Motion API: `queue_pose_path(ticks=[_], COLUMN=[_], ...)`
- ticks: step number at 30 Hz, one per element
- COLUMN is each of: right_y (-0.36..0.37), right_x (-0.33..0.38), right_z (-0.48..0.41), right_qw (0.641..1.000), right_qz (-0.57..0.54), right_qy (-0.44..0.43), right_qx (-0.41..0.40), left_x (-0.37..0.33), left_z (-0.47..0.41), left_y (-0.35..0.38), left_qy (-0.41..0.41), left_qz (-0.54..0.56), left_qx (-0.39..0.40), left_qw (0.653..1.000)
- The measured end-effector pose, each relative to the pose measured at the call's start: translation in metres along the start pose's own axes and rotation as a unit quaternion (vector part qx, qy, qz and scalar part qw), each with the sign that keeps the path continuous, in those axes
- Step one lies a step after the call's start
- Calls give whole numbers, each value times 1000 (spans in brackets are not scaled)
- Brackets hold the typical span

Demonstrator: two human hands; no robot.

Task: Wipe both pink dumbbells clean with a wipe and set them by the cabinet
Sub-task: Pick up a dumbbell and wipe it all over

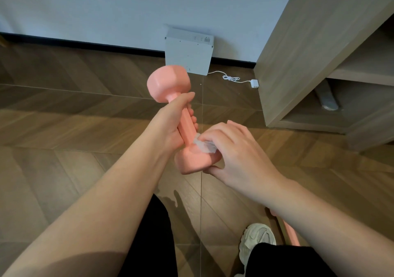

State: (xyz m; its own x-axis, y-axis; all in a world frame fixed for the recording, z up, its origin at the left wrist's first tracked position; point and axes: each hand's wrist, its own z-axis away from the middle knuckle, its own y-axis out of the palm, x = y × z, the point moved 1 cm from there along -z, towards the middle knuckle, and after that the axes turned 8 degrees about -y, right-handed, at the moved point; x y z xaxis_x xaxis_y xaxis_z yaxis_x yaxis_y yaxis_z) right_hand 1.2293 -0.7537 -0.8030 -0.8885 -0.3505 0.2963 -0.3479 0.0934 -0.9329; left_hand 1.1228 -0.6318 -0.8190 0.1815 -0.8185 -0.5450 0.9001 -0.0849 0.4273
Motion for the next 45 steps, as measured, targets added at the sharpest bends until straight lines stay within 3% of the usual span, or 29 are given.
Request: queue_pose_path(ticks=[6, 10, 14, 18, 22, 26, 31, 36, 40, 45], right_y=[-12, -11, -10, -15, -12, -17, -20, -27, -25, -19], right_x=[0, -2, -9, -2, 0, 6, 6, 16, 16, 3], right_z=[7, 5, 3, 5, 2, 5, 4, 10, 10, 4], right_qw=[986, 986, 985, 985, 983, 982, 982, 975, 976, 984], right_qz=[-167, -161, -141, -163, -163, -175, -171, -203, -207, -164], right_qy=[14, 39, 95, 45, 78, 34, 71, 25, 15, 57], right_qx=[18, 1, 37, -40, -6, -69, -46, -83, -69, -35], left_x=[1, 1, 6, 8, 9, 10, 11, 8, 9, 11], left_z=[4, 7, 14, 20, 23, 25, 26, 25, 25, 28], left_y=[1, 3, 4, 4, 3, 4, 4, 2, 2, 7], left_qy=[37, 51, 40, 35, 42, 44, 49, 52, 59, 70], left_qz=[7, -23, -28, -36, -41, -40, -34, -48, -77, -78], left_qx=[24, 38, 58, 73, 72, 78, 86, 76, 78, 131], left_qw=[999, 998, 997, 996, 996, 995, 994, 995, 992, 986])
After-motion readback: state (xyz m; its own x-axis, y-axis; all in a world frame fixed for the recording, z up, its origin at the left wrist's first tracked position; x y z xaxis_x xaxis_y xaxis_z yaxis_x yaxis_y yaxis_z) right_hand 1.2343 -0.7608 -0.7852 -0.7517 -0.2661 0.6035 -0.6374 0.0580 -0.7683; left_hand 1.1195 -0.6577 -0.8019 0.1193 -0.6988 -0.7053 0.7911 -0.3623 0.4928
